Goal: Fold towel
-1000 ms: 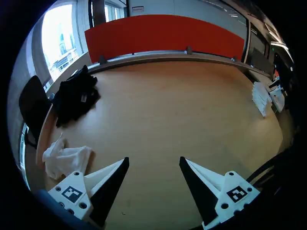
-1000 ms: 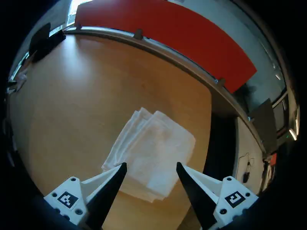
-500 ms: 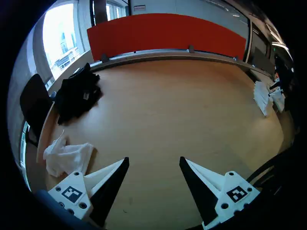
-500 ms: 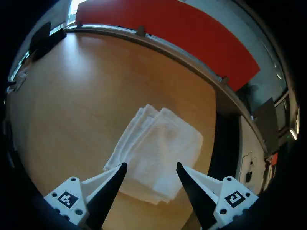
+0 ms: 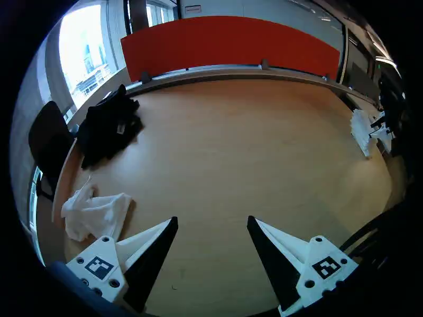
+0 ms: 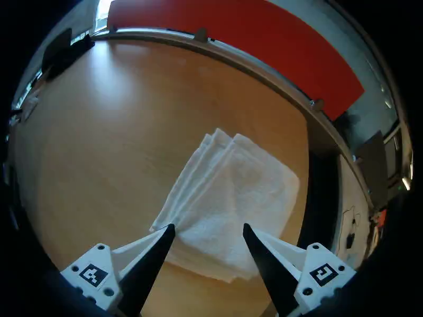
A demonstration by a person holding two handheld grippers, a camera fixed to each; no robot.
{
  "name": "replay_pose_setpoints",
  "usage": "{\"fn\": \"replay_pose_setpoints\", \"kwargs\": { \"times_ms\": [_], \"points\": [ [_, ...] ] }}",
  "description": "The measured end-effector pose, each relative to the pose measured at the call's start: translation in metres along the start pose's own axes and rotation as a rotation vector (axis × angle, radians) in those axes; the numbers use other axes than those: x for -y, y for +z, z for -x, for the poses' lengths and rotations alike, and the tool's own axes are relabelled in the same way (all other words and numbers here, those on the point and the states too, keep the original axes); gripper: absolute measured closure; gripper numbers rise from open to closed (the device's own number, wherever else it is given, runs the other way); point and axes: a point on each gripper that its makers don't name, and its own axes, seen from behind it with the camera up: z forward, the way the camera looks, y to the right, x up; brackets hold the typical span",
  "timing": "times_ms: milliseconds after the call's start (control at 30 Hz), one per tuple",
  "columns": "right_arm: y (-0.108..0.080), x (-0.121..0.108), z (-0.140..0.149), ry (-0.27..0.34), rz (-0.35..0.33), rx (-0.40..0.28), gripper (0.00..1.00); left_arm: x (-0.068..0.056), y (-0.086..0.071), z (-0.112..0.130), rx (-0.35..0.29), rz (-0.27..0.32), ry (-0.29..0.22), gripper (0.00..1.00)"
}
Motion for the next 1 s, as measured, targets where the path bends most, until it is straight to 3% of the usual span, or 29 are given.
{"fn": "replay_pose_setpoints", "kwargs": {
  "times_ms": [267,467,667,1000],
  "points": [
    [0.000,0.003,-0.001,-0.001,0.000,-0.008,0.00,-0.002,0.000,-0.001,-0.002,0.001,0.002,0.02],
    [-0.006,0.004,-0.003,0.047,-0.003,-0.026,0.00,0.000,-0.001,-0.002,-0.005,-0.001,-0.001,0.02],
    [-0.010,0.007,-0.002,0.141,-0.010,-0.033,0.00,0.000,-0.001,-0.003,-0.007,-0.001,-0.007,0.02],
    [-0.017,0.009,-0.004,0.357,-0.013,-0.043,0.00,0.001,-0.002,-0.006,-0.015,0.000,-0.018,0.02]
  ]
}}
